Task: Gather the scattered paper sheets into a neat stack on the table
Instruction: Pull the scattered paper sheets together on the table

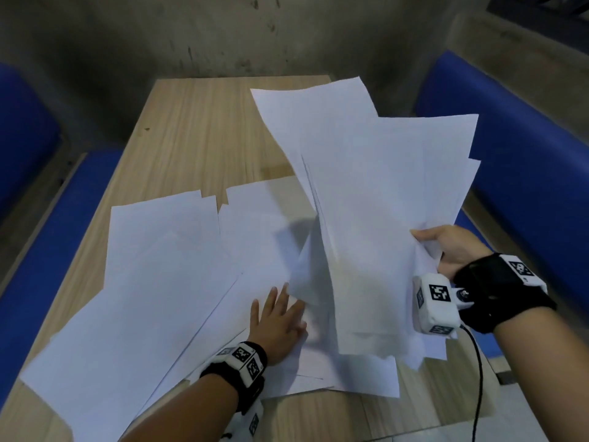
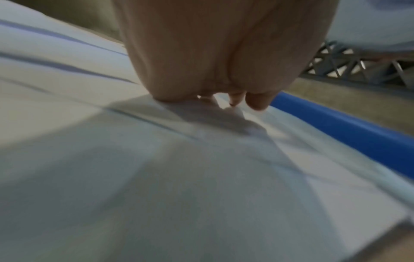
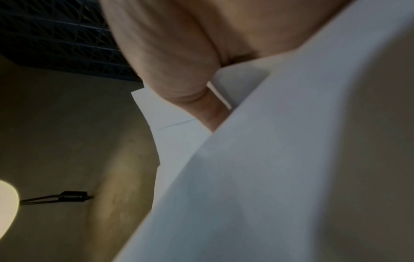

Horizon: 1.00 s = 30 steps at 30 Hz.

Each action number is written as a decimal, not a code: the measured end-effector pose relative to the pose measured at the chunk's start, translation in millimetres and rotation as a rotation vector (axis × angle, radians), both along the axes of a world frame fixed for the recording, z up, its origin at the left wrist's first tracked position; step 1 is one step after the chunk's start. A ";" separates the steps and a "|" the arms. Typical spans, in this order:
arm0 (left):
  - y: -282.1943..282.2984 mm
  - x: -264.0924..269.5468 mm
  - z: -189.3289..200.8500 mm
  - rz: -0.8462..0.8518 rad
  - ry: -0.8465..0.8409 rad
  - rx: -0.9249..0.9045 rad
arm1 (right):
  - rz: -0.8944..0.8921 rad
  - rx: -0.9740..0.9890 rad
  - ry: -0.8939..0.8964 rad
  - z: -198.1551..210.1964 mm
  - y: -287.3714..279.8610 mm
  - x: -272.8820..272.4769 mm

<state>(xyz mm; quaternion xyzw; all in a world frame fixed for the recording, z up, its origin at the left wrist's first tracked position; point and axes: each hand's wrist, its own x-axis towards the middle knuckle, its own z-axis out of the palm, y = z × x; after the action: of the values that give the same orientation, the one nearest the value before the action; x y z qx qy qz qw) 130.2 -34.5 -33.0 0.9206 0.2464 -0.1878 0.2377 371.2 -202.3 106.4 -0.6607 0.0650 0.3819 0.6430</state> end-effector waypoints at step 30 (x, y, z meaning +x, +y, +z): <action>65.9 -29.0 99.4 0.657 -0.718 -0.986 | 0.266 0.187 -0.277 -43.6 64.7 -79.3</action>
<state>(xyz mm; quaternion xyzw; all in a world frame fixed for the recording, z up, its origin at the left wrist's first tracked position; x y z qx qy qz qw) 101.2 31.4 66.4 0.5879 0.3041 0.1200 0.7399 291.9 -137.5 62.8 -0.6469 -0.1476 0.3733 0.6484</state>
